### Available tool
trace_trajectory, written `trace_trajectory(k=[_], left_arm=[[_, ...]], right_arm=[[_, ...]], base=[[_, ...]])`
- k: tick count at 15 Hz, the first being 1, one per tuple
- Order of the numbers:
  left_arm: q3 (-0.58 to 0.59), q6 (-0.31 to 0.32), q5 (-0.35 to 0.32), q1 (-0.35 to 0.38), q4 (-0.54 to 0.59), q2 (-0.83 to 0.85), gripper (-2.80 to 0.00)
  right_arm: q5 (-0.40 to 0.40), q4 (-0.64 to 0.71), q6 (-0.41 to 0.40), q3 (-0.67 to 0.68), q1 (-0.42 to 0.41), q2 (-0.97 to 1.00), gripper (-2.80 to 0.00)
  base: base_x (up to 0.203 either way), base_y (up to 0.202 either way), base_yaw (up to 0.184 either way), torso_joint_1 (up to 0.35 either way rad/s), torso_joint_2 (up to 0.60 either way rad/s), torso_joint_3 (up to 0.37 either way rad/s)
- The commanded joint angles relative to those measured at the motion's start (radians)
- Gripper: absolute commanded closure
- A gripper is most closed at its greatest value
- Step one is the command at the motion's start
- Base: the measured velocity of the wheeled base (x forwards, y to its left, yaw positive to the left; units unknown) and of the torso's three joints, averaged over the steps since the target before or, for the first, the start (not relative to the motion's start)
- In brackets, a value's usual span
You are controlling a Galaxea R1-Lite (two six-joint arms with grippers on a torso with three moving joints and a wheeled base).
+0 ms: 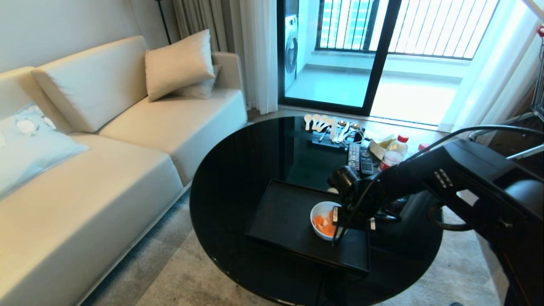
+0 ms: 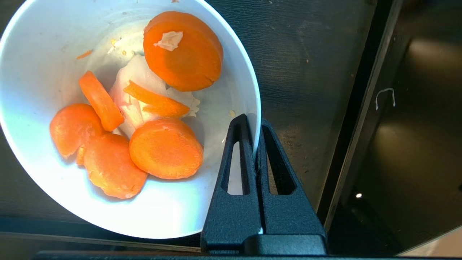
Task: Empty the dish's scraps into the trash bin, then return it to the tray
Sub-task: Pick up the bowl with leftover food
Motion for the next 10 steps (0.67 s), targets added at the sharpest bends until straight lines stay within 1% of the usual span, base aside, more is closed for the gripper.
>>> trace_trajectory(k=[1,4,7,10], left_arm=[[0.000,-0.001,0.001,0.000,0.000,0.000,0.00],[0.000,-0.001,0.001,0.000,0.000,0.000,0.00],[0.000,-0.001,0.001,0.000,0.000,0.000,0.00],[0.000,-0.001,0.001,0.000,0.000,0.000,0.00]], right_arm=[[-0.002,0.004,0.026,0.002,0.001,-0.017,0.00],[0.000,0.027,0.092,0.002,0.000,-0.059,0.00],[0.001,0.104,0.199,0.004,0.000,-0.106,0.00],[0.003,0.125,0.254,0.048,0.000,-0.160,0.00]], base=[[0.000,0.000,0.000,0.000,0.00,0.000],[0.000,0.000,0.000,0.000,0.00,0.000],[0.000,0.000,0.000,0.000,0.00,0.000],[0.000,0.000,0.000,0.000,0.00,0.000]])
